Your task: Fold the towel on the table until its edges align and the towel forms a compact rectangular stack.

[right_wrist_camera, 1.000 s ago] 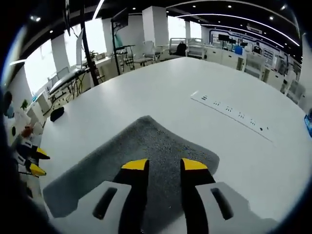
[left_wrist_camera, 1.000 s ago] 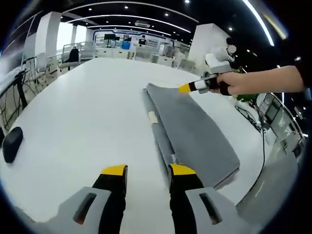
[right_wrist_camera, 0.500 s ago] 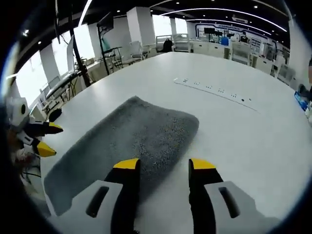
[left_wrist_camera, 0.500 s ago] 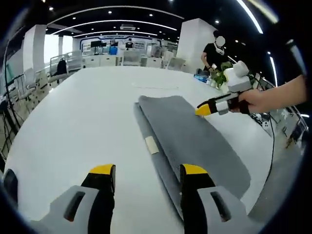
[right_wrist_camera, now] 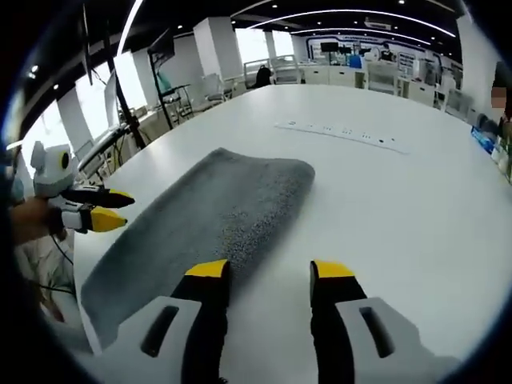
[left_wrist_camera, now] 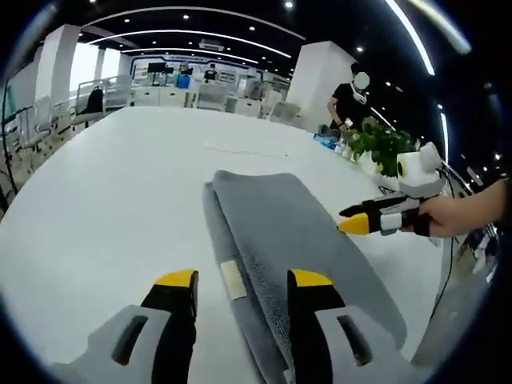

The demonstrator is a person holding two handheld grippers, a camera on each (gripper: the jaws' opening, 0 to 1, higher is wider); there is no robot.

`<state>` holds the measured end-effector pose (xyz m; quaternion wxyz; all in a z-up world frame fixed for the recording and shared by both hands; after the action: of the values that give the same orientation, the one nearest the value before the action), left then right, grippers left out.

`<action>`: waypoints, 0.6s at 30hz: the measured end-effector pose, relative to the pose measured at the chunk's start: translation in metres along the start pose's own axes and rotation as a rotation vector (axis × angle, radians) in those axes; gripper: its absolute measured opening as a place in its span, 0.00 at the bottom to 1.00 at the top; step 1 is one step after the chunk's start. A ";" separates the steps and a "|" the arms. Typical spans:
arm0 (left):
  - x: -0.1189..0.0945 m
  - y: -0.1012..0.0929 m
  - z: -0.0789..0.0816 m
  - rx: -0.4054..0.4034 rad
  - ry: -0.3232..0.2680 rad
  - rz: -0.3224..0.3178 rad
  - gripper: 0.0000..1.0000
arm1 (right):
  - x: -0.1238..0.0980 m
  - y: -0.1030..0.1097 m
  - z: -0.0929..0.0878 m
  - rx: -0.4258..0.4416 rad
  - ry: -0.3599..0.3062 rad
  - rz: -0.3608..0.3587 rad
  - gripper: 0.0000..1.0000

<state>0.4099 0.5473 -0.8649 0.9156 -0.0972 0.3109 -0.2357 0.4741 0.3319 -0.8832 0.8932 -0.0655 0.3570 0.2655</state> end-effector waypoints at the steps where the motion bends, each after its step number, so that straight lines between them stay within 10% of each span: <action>1: 0.004 0.000 -0.002 0.003 0.016 -0.009 0.42 | 0.000 0.001 -0.002 0.009 0.003 0.003 0.38; 18: 0.015 0.003 -0.019 -0.003 0.076 0.027 0.21 | -0.003 0.022 -0.020 0.026 0.016 0.084 0.24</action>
<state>0.4095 0.5424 -0.8889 0.9061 -0.0856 0.3470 -0.2264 0.4484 0.3434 -0.8944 0.8790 -0.0409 0.3702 0.2977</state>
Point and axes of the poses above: the point that each gripper's makers call its tool centre point, and the gripper's own axes: x roughly forward along the fingers, y roughly to its left, z roughly out of its top, the point moved 3 cm from there along -x, roughly backward along the fingers, and after that the axes turned 10 degrees about -z, right-handed, at the moved point
